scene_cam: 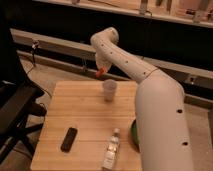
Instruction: Place the pepper in the ceramic cup
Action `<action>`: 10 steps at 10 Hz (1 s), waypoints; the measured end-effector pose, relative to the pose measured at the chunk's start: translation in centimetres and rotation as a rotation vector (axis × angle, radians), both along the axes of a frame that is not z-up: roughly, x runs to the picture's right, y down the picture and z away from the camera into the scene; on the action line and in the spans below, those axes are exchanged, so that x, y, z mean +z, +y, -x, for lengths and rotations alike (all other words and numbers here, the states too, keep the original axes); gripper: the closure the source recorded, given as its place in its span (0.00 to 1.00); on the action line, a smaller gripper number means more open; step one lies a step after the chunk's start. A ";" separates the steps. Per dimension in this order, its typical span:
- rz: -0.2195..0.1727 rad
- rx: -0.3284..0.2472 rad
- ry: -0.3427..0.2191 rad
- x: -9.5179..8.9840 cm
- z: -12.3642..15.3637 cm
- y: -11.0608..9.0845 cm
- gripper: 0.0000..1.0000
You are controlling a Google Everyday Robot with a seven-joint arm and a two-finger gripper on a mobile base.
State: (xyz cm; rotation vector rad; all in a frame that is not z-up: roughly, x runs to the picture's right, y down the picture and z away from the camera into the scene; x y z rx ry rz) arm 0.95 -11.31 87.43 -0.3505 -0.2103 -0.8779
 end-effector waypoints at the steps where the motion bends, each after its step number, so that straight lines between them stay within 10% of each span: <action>1: 0.010 0.006 0.001 -0.2 -0.7 0.5 1.00; 7: 0.038 0.051 -0.002 -1.2 -2.7 3.1 0.99; 10: 0.057 0.072 0.013 -1.2 -3.7 4.9 0.71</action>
